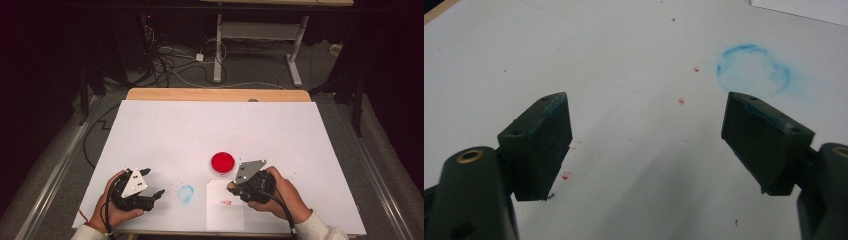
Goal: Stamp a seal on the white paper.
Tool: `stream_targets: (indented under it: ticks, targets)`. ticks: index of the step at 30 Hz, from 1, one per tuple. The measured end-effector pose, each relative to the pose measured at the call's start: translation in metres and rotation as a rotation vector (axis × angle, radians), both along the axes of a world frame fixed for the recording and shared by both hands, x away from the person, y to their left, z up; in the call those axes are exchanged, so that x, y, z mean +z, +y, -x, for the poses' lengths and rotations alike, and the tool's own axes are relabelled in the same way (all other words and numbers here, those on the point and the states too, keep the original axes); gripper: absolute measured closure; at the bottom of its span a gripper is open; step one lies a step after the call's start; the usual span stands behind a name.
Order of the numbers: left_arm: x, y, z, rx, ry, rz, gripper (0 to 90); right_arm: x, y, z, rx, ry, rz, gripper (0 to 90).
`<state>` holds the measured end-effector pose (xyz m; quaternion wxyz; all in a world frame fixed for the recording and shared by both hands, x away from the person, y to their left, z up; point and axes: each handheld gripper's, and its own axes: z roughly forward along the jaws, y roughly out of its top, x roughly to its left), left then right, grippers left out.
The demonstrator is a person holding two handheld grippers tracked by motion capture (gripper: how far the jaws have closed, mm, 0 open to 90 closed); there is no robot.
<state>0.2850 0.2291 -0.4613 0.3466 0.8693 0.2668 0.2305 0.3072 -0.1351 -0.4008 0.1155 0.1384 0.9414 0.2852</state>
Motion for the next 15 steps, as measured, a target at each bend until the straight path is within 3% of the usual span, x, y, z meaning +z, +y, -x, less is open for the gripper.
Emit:
stream_targets:
  ticks: [8, 15]
  targets:
    - [-0.002, 0.003, -0.001, 0.007, 0.018, 0.009, 19.8, 0.003, -0.004, -0.006, -0.003, -0.005, -0.009, 76.0]
    - [-0.002, 0.001, -0.002, 0.000, 0.019, 0.007, 19.8, 0.003, -0.005, -0.015, -0.040, -0.017, 0.005, 76.1]
